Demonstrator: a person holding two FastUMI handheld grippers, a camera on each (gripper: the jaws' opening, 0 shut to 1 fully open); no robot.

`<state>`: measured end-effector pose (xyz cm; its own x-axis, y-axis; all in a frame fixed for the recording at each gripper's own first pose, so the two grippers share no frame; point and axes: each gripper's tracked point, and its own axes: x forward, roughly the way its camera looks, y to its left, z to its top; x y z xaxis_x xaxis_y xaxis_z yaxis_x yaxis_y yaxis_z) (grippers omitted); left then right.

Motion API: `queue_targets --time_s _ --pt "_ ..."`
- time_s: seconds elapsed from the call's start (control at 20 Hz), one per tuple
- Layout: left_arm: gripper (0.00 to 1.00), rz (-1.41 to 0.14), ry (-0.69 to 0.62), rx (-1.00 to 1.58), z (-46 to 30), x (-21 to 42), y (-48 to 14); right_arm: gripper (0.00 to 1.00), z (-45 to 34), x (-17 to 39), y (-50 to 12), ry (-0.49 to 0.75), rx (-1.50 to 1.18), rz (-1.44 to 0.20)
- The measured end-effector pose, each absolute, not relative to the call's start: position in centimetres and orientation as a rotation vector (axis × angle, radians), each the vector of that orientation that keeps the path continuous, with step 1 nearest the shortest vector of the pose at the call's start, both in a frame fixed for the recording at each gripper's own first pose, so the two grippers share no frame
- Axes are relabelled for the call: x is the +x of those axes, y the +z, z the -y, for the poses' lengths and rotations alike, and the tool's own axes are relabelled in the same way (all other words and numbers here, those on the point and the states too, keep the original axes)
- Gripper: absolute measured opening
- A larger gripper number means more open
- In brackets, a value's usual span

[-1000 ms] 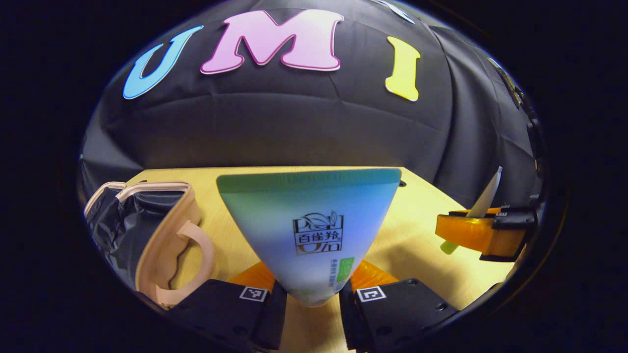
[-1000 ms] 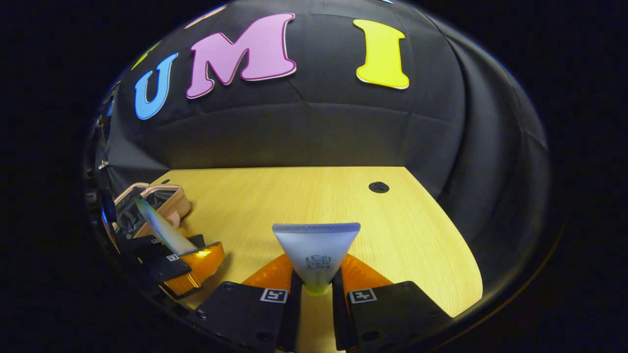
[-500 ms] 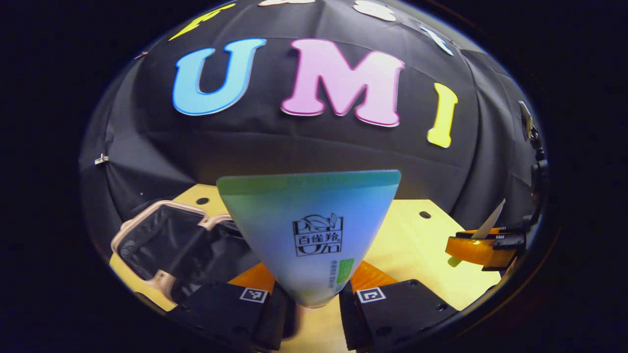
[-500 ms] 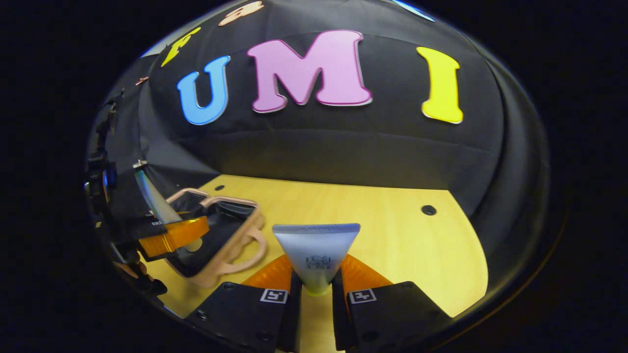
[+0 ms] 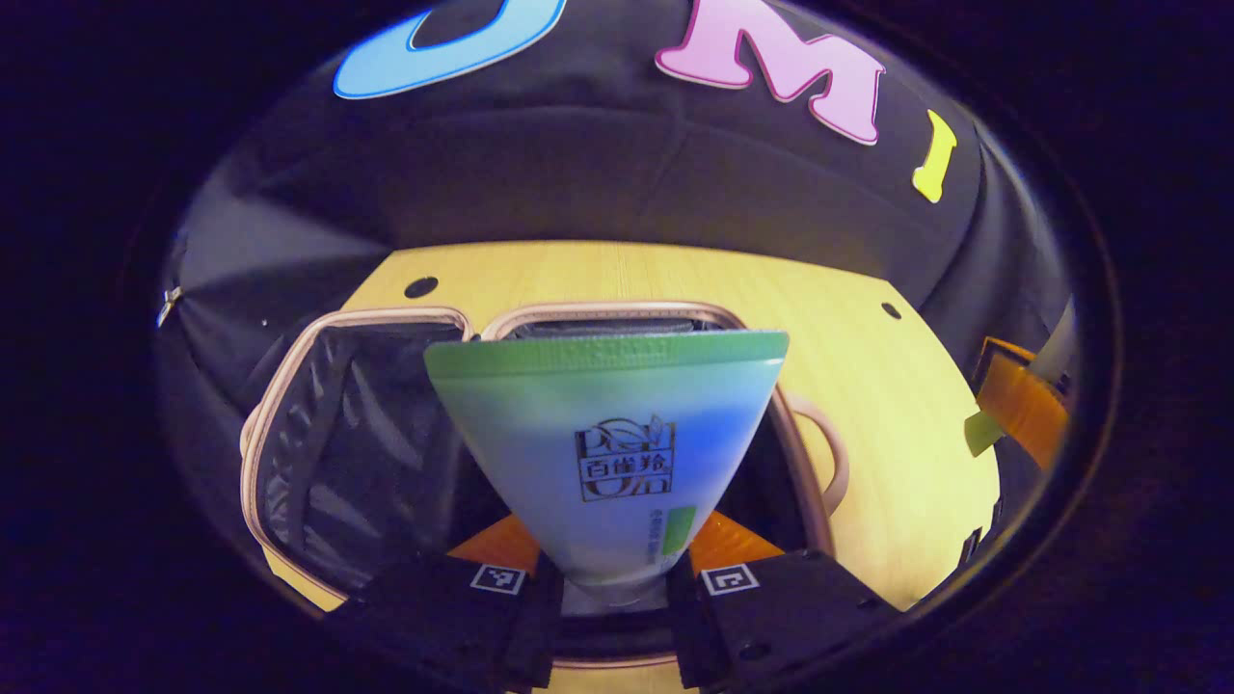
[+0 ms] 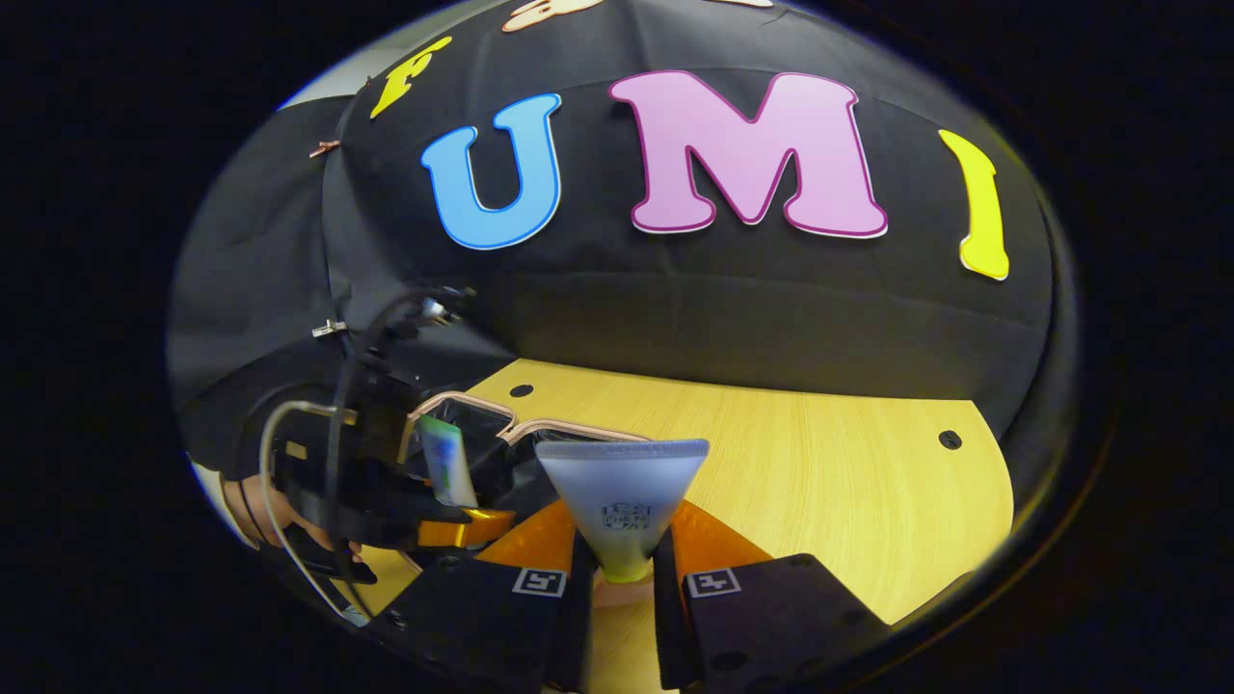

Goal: First open the suitcase, pack the skin care products into it, and then close the suitcase.

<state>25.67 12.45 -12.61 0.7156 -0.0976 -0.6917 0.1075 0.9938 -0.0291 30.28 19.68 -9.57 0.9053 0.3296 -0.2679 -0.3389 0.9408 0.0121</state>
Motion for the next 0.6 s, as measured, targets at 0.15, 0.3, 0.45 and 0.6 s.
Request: queue_targets --time_s 0.15,0.3,0.45,0.6 --pt "0.52 -0.95 -0.138 -0.008 -12.8 25.5 -16.1 0.3 -19.4 29.7 -10.7 0.315 -0.034 -0.314" --pt "0.52 -1.054 -0.119 0.016 -13.5 25.8 -17.8 0.3 -18.9 28.7 -12.3 0.299 -0.023 -0.375" --pt "0.64 -0.991 -0.13 0.09 -13.7 27.2 -16.1 0.3 -18.0 28.7 -12.7 0.269 -0.035 -0.396" --pt "0.72 -0.859 -0.112 0.091 -14.1 26.5 -12.5 0.3 -17.5 28.8 -12.2 0.244 -0.004 -0.414"
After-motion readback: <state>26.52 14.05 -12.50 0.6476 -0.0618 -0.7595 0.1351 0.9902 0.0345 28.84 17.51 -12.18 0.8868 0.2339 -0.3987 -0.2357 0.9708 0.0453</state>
